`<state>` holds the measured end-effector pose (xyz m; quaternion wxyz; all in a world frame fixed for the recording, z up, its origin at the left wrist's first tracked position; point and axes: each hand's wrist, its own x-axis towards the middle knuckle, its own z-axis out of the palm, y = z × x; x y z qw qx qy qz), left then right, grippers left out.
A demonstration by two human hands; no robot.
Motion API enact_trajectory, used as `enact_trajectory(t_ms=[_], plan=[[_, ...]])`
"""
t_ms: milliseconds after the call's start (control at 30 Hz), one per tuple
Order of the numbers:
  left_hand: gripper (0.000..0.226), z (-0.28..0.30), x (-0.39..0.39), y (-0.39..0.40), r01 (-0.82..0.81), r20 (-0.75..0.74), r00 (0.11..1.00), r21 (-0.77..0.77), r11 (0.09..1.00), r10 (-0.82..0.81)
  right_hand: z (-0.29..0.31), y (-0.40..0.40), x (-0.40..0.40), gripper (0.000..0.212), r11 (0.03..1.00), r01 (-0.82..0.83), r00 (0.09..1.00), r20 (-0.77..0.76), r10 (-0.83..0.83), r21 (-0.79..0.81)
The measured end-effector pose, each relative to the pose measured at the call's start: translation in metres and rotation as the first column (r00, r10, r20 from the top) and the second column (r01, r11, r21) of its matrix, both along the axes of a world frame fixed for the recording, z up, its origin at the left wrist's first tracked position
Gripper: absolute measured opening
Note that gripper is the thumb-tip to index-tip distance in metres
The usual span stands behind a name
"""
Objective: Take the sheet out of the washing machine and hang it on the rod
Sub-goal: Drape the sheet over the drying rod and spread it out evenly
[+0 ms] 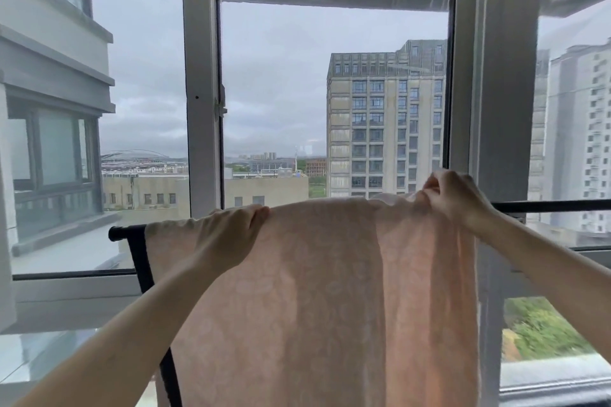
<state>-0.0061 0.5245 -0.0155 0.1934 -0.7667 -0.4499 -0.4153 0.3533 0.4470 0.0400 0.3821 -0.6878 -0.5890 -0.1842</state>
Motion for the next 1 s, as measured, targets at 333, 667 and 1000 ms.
enact_trajectory(t_ms=[333, 667, 1000], plan=[[0.048, 0.0, 0.002, -0.007, 0.006, -0.022, 1.0, -0.042, 0.999, -0.007, -0.017, 0.011, -0.069, 0.01, 0.936, -0.344, 0.937, 0.09, 0.337, 0.075], [0.038, 0.004, -0.005, -0.007, -0.138, 0.106, 0.985, -0.015, 0.99, 0.139, 0.005, 0.002, -0.004, 0.016, 0.989, 0.057, 0.974, -0.227, -0.024, 0.138], [0.028, 0.017, 0.049, -0.017, 0.199, 0.072, 0.978, -0.025, 0.98, -0.197, -0.008, -0.009, -0.065, 0.039, 0.952, -0.306, 0.938, 0.173, 0.301, 0.0]])
